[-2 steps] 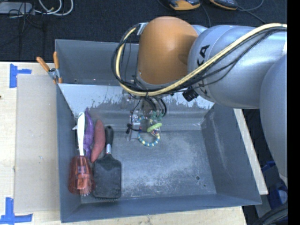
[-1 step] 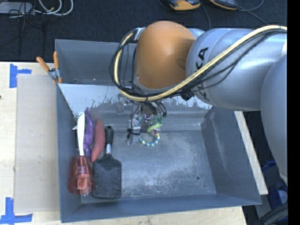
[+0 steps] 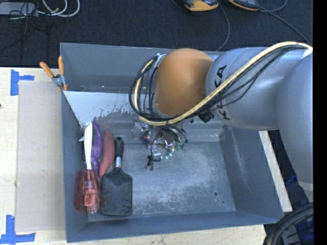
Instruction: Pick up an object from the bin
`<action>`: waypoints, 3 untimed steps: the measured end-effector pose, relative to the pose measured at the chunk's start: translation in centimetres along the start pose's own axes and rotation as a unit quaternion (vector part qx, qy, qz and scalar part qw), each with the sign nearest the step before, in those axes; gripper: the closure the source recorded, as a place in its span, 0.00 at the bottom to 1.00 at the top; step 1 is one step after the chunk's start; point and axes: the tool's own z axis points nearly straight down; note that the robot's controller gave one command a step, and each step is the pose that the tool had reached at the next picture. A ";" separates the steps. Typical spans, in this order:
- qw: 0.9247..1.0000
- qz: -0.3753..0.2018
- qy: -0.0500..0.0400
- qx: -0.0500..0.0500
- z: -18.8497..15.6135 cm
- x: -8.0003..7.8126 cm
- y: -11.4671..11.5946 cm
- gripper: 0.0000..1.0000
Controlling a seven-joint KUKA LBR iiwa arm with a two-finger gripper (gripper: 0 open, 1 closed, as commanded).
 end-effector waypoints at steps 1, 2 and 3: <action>1.000 -0.018 0.007 0.001 1.9 1.9 -1.5 0.00; 0.999 -0.050 -0.005 0.001 3.6 1.4 -2.8 0.00; 0.998 -0.063 0.011 -0.001 3.8 1.8 -5.7 0.00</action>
Offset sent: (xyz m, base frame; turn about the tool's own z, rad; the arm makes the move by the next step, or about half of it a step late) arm -0.0065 -0.0461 -0.0932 -0.1576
